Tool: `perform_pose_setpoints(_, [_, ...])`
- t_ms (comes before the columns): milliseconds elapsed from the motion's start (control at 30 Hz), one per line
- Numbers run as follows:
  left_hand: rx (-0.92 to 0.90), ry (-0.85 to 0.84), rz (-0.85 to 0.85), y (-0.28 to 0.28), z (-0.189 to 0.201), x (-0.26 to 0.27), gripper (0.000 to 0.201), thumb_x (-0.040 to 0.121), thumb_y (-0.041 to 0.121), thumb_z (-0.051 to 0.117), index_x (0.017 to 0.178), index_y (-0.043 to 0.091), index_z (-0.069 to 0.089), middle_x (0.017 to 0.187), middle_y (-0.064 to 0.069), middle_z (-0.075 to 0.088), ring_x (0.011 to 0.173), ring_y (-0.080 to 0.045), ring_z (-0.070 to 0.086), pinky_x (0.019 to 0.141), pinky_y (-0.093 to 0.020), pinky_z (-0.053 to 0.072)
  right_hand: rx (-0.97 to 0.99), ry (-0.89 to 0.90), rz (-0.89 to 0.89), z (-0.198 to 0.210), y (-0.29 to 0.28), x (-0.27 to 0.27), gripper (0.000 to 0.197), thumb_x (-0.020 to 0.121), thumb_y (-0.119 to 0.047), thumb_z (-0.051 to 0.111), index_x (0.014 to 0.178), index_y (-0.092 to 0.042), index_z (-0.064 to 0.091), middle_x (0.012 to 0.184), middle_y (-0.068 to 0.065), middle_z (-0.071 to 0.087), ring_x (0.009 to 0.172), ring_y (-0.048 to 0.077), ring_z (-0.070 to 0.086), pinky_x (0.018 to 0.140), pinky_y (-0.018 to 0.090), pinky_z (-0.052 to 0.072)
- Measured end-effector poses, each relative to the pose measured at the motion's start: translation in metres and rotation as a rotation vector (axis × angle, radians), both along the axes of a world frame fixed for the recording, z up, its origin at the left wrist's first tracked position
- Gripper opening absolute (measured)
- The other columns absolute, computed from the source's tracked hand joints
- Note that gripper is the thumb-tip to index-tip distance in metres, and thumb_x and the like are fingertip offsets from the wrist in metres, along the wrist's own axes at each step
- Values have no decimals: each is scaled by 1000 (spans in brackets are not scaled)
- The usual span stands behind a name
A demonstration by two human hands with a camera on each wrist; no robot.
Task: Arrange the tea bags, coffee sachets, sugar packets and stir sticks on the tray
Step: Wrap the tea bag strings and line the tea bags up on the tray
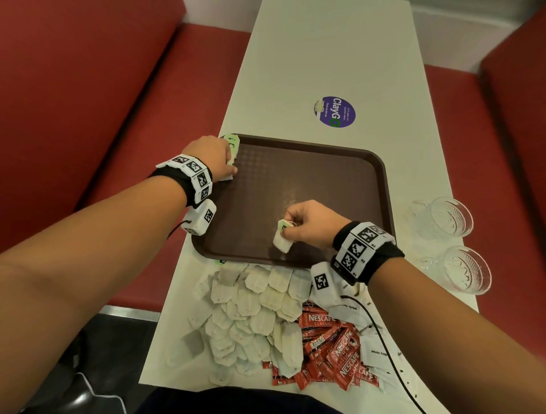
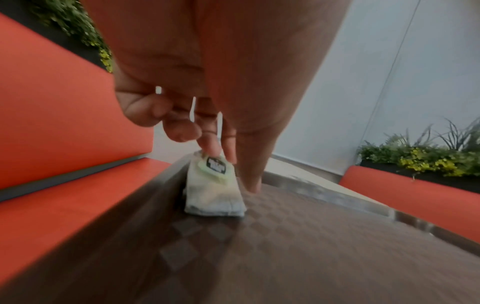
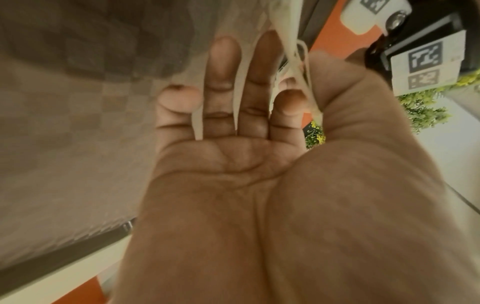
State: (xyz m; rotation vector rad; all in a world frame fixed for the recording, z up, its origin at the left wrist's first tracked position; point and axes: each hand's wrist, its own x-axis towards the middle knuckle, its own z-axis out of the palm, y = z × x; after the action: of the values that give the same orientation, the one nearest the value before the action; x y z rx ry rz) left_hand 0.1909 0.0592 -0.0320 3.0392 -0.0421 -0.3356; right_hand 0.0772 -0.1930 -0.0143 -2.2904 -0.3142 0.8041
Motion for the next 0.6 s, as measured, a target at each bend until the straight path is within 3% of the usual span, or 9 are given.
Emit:
perform_pose_setpoints(100, [51,72,-37,-3,1,-4,33,86,45,72,111,24,67,115,-4,66,105,-28,61,82,-36,50,100,9,-81,0,3,1,14,88,-16,73,88,-6,64,74,4,71,64,11,66,67,27,52])
perform_pose_setpoints(233, [12,78,-43,-1,10,-10,33,87,48,69,112,25,69,112,-2,68,102,-25,62,83,-36,51,208,6,-184,-3,8,2,18,89,-20,73,94,-6,63,76,10,75,72,25,73,68,31,53])
perform_pose_setpoints(333, [-211,3,-60,-3,24,-23,30,91,54,61,105,28,69,98,6,69,93,-17,63,84,-35,52,269,-10,-230,-1,11,5,17,90,-17,73,94,-5,62,68,4,73,66,23,71,67,34,54])
perform_pose_setpoints(433, [-478,21,-208,-16,49,-50,28,89,57,62,95,30,70,80,18,64,79,0,59,72,-22,46,300,-35,-252,5,14,8,18,90,-16,73,92,-4,60,64,2,70,59,19,67,61,33,55])
perform_pose_setpoints(533, [-562,144,-372,-27,60,-69,19,86,48,70,95,31,73,81,14,69,77,2,61,67,-9,43,323,-62,-245,7,20,11,19,87,-18,76,87,-9,60,63,2,70,57,19,68,62,41,58])
perform_pose_setpoints(600, [-562,160,-416,-28,56,-71,13,88,39,71,97,30,74,81,12,69,76,0,61,67,-9,44,326,-71,-248,9,24,12,21,85,-19,79,85,-10,60,64,3,71,58,21,69,66,47,60])
